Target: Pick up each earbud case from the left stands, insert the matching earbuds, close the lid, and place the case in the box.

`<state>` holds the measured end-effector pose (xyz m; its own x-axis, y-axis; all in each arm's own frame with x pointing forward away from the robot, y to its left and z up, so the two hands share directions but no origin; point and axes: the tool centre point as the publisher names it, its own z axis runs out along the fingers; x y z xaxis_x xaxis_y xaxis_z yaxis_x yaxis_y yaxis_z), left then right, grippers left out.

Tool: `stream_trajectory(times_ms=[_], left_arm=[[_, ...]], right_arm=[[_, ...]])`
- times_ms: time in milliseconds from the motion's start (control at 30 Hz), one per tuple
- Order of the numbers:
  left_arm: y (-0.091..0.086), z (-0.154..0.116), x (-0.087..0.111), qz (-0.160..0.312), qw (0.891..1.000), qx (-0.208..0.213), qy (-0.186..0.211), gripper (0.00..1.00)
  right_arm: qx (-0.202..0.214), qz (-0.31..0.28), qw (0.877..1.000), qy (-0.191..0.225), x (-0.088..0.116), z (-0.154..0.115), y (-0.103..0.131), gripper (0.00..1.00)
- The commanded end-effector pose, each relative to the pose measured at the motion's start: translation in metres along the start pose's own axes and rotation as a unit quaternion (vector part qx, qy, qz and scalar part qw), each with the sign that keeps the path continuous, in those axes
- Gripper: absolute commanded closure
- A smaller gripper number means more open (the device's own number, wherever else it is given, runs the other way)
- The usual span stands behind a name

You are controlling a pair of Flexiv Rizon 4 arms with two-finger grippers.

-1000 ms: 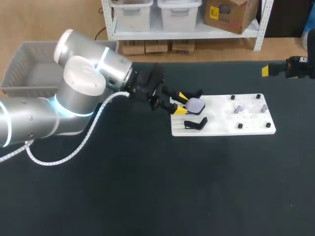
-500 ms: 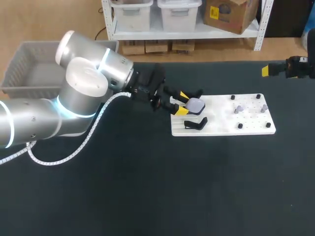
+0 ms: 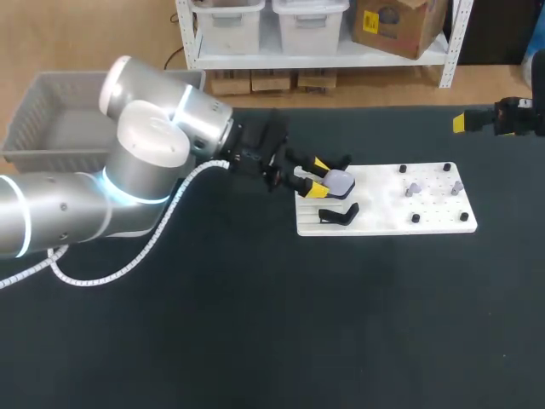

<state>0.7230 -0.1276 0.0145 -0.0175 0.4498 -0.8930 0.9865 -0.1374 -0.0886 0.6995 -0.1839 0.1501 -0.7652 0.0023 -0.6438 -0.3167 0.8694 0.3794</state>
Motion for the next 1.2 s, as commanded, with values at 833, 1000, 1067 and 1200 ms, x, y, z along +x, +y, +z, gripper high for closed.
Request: stream_trajectory(times_ms=[833,1000,1067,1200], left_arm=[[0.003,0.011,-0.001,-0.001,1.0,0.008,-0.005,0.53],[0.004,0.012,-0.003,0.0,1.0,0.009,-0.007,0.53],[0.003,0.013,-0.003,0.0,1.0,0.01,-0.008,0.54],[0.003,0.015,-0.003,0.002,1.0,0.013,-0.007,0.56]], right_arm=[[-0.002,0.0,1.0,0.0,0.0,0.0,-0.001,0.0],[-0.002,0.0,1.0,0.0,0.0,0.0,-0.001,0.0],[-0.002,0.0,1.0,0.0,0.0,0.0,-0.001,0.0],[-0.002,0.0,1.0,0.0,0.0,0.0,-0.001,0.0]])
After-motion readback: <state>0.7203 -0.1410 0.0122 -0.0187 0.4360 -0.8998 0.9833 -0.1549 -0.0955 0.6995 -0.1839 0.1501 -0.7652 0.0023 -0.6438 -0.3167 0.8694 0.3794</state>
